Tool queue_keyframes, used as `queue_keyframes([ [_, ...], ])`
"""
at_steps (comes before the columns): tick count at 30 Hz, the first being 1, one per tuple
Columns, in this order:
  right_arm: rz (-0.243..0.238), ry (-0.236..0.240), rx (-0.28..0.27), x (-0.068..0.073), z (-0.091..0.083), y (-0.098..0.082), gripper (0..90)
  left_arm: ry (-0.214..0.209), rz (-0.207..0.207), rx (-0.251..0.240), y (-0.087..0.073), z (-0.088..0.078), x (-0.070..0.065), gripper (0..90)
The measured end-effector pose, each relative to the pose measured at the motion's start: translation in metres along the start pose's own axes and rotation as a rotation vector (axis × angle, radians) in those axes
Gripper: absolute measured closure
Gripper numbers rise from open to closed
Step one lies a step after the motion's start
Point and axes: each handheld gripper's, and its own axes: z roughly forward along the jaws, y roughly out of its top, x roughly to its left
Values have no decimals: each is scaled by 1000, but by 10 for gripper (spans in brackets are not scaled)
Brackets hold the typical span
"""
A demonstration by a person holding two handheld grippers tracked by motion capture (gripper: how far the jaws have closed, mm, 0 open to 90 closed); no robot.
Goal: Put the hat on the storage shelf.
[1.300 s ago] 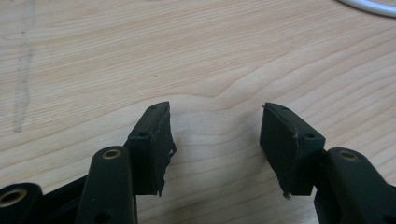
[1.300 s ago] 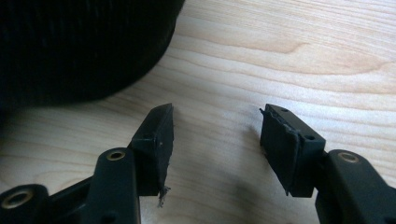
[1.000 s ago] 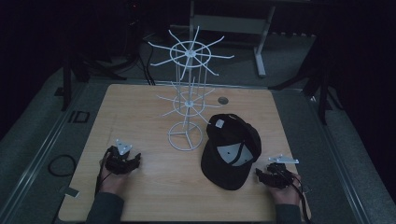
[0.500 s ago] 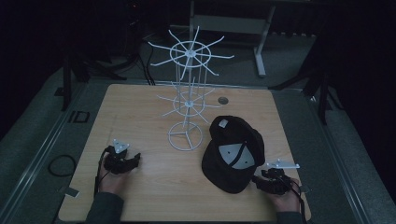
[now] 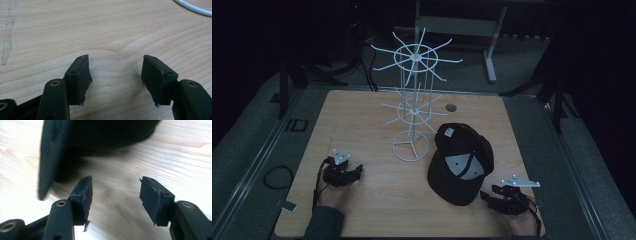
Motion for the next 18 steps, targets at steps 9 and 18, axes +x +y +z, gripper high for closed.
queue_keyframes([
  [9,-17,54,-24,9,-11,4,400,-3,3,-1,0,0,0,398],
  [18,-20,101,-29,14,-12,5,390,-3,3,-1,0,0,0,398],
])
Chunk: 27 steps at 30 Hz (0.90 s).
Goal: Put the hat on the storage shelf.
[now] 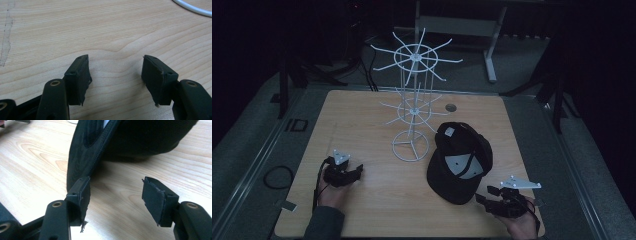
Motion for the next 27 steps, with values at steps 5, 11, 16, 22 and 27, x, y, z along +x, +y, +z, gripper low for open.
queue_keyframes([
  [5,1,20,0,1,-5,-2,390,0,0,0,0,0,0,398],
  [11,-7,72,-7,7,-4,-1,387,1,1,-1,0,0,0,398],
  [16,-4,103,0,10,9,2,397,1,1,-1,0,0,0,398],
  [22,17,138,10,7,28,7,458,1,2,-2,0,0,0,398],
  [27,39,191,11,4,42,9,546,-1,1,-2,0,0,0,398],
])
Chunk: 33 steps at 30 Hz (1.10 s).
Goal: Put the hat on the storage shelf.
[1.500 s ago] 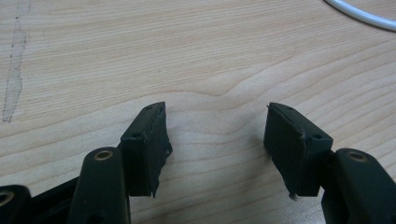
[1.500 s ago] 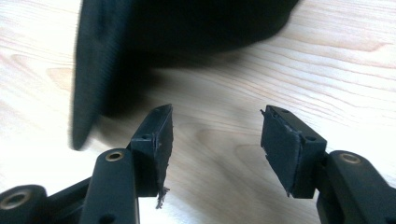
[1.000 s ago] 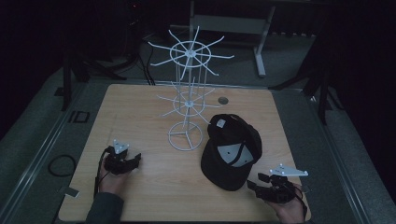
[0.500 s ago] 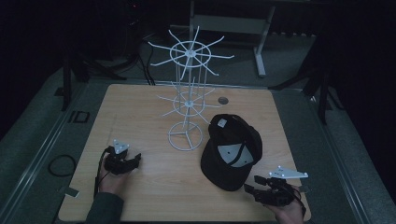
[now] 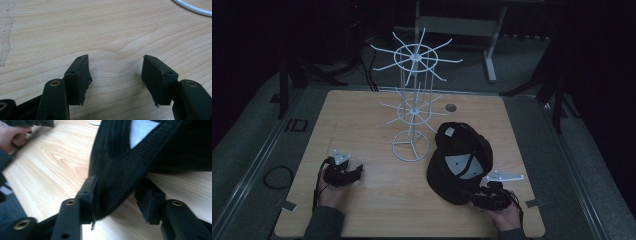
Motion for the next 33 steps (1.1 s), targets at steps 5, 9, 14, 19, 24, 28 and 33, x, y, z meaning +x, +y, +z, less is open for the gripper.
queue_keyframes([
  [5,2,33,10,-1,8,1,643,0,0,0,0,0,0,398],
  [9,-6,62,-11,1,10,1,706,-1,1,0,0,0,0,398],
  [14,-3,78,-7,2,13,1,744,-1,1,0,0,0,0,398],
  [19,7,90,-15,3,15,2,757,-1,1,0,0,0,0,398],
  [24,45,86,-55,1,15,4,780,-2,1,0,0,0,0,398],
  [28,69,85,-77,-1,14,5,794,-3,3,1,0,0,0,398],
  [33,86,83,-106,-3,11,5,830,-4,2,0,0,0,0,398],
])
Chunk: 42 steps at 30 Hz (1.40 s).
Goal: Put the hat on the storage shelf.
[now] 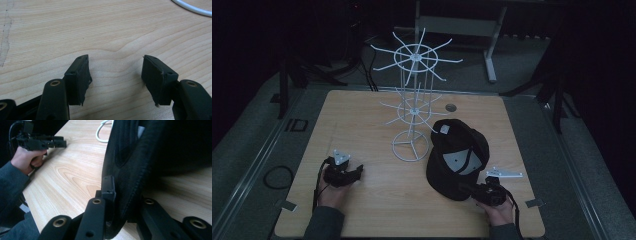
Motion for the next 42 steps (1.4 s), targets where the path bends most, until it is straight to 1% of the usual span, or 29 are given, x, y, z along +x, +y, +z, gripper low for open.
queue_keyframes([
  [4,6,0,-21,0,-3,1,859,-1,0,0,0,0,0,398],
  [7,5,-7,-30,0,-4,1,861,-1,0,0,0,0,0,398],
  [14,2,-41,-54,0,-10,2,864,-2,1,-1,0,0,0,398],
  [23,4,-65,-89,-4,-19,5,864,-3,1,-1,0,0,0,397],
  [33,13,-99,-113,-10,-27,9,864,-3,1,-1,0,0,0,397],
  [35,4,-106,-118,-12,-29,11,864,-3,1,-1,0,0,0,397],
  [42,-1,-122,-137,-14,-35,18,864,-3,2,-1,0,0,0,397],
])
